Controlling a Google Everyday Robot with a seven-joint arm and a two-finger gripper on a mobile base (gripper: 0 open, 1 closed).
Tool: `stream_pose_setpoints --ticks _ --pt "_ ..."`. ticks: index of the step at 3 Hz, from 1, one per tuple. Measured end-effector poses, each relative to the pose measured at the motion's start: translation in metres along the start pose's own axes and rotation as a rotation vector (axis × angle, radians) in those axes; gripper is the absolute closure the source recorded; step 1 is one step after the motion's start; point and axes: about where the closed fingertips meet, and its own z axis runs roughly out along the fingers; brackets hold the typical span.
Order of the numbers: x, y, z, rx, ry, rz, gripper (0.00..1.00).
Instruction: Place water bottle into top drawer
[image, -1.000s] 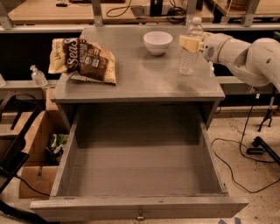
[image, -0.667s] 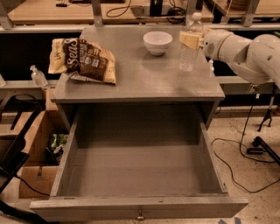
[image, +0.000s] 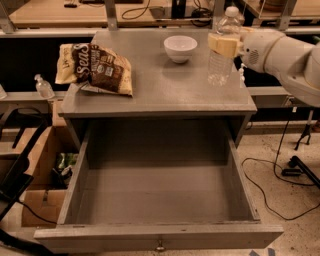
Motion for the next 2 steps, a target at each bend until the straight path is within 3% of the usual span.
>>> stream_pose_setpoints --ticks 1,2 --pt "0.006 0.061 -0.038 -0.098 0.031 0.005 1.00" --pt "0.014 0.127 -0.058 -0.274 0.005 0.038 1.00"
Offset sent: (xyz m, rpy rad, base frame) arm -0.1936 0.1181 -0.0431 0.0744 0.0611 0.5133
